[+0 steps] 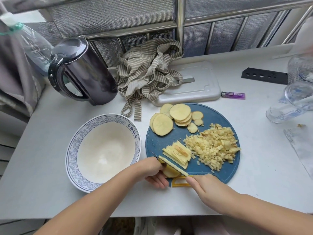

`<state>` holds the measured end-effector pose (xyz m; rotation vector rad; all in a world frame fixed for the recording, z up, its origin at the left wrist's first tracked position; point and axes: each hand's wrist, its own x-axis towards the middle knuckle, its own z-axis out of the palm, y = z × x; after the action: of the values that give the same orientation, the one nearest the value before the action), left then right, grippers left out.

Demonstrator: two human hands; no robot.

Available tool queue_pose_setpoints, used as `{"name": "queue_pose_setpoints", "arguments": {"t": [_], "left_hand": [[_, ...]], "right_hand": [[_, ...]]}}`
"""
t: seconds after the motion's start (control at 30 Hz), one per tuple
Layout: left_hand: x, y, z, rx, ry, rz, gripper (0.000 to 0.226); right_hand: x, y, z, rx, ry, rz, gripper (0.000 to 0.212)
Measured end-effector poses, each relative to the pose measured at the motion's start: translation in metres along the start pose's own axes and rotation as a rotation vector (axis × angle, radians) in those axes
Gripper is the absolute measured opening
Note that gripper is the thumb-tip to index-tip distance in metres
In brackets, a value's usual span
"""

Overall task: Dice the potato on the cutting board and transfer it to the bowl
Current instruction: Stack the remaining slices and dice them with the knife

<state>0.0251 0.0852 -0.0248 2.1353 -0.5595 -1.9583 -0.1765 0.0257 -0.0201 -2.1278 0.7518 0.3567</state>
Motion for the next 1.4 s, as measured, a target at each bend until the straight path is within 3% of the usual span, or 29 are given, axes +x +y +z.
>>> {"name": "queue_pose_setpoints", "arguments": {"t": [0.3,0.43,0.6,0.9,1.0,1.17,1.4], "left_hand": [[0.018,-0.006,0.001,0.047,0.028,-0.019,0.044],[0.018,-0.007,0.001,0.046,0.027,-0.027,0.035],[0.018,-0.007,0.001,-0.074,-0.063,-0.074,0.033],[0.013,-0.006,0.001,-0.014,-0.006,0.004,0.029],[0.013,-0.008,-0.001,-0.039,-0.007,-0.010,0.035],[0.013,-0.009,-0.002,-0.044,0.020,-0.025,0.044],[0.006,-0.006,-0.002,-0.031,0.038,-0.032,0.047]], "right_hand": [[0.004,0.009,0.014,0.008,0.006,0.030,0.075],[0.006,0.004,0.013,-0.012,-0.019,0.049,0.082],[0.018,-0.008,0.008,-0.048,-0.043,0.073,0.052],[0.029,-0.010,0.006,-0.054,-0.051,0.095,0.047],[0.034,-0.004,-0.006,0.082,-0.104,0.109,0.050],[0.042,0.014,-0.024,0.580,-0.272,0.254,0.053],[0.042,0.019,-0.035,0.814,-0.407,0.256,0.050]]}}
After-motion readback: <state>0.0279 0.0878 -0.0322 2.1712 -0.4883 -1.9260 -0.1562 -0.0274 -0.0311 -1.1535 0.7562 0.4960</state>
